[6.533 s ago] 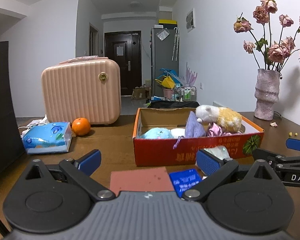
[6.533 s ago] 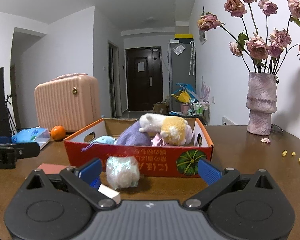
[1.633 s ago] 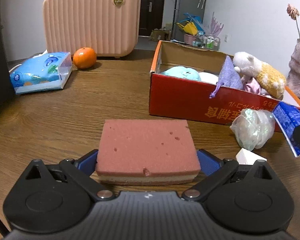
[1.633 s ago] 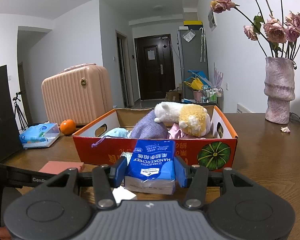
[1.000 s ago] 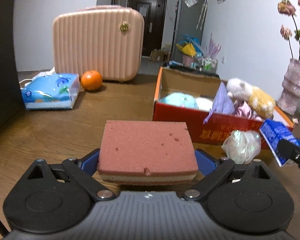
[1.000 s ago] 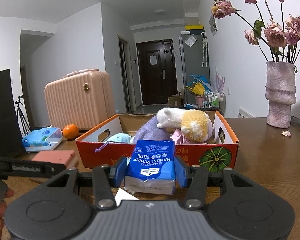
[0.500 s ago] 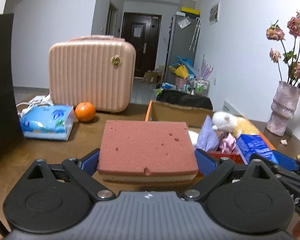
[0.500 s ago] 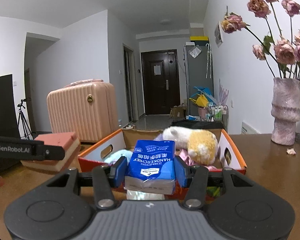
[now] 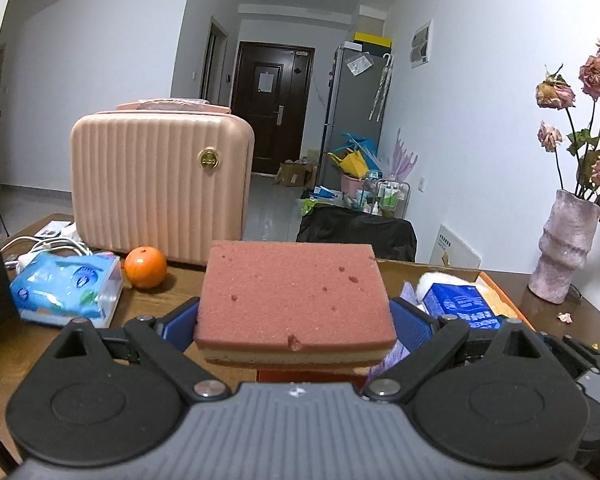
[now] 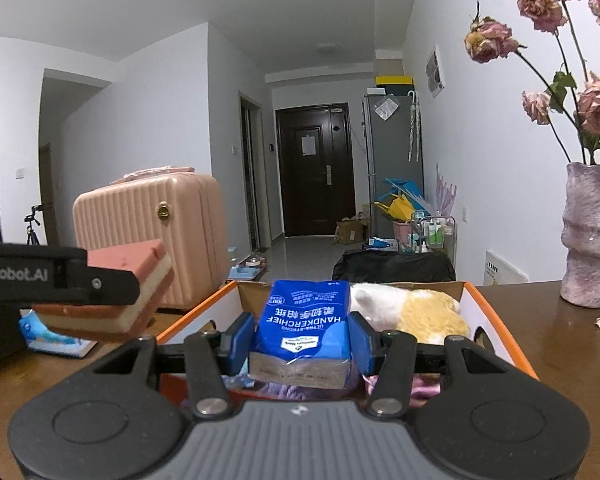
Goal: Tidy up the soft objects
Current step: 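Carry the pink sponge and blue packet over the cardboard box with both tools, then open both tools to drop the pink sponge and blue packet into the box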
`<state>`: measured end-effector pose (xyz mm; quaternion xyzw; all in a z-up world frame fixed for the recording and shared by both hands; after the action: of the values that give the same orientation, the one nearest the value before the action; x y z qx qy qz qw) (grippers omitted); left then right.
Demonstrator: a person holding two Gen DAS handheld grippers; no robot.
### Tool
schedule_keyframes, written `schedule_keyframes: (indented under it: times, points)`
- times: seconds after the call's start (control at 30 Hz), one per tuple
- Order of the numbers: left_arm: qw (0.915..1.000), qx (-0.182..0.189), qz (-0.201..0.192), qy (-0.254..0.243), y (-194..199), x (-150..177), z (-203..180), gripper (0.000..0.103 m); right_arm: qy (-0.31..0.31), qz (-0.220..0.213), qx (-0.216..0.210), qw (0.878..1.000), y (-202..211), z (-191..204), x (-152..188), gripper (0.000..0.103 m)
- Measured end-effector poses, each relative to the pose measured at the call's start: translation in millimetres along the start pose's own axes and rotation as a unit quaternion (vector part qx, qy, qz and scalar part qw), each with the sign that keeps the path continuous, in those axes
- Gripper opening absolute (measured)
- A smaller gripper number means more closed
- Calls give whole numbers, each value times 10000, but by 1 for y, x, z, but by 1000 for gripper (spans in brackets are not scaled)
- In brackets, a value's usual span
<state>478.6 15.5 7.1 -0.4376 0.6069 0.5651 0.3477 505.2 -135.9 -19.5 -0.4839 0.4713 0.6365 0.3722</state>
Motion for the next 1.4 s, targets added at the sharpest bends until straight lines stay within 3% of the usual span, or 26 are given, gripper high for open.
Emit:
schedule_keyframes:
  times: [0.67, 1.23, 1.4]
  points:
    - [10000, -34, 66, -11, -69, -9, -25, 98, -96, 324, 126, 9993, -72, -40, 0, 50]
    - [9994, 76, 306, -121, -129, -15, -45, 98, 165, 320, 320, 9988, -100, -53, -13, 50]
    - [9991, 180, 329, -188, -135, -16, -48, 103, 157, 354, 330, 9987, -100, -54, -11, 54]
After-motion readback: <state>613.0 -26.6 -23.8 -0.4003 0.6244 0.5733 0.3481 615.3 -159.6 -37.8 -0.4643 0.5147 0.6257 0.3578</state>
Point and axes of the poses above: each gripper's, at about its wrist camera, not at the fingertips, and y roughly against the way its jaws point, z to its left, x to its underside, the point moved 9 cm from there along -y, roughly the way its jaws point
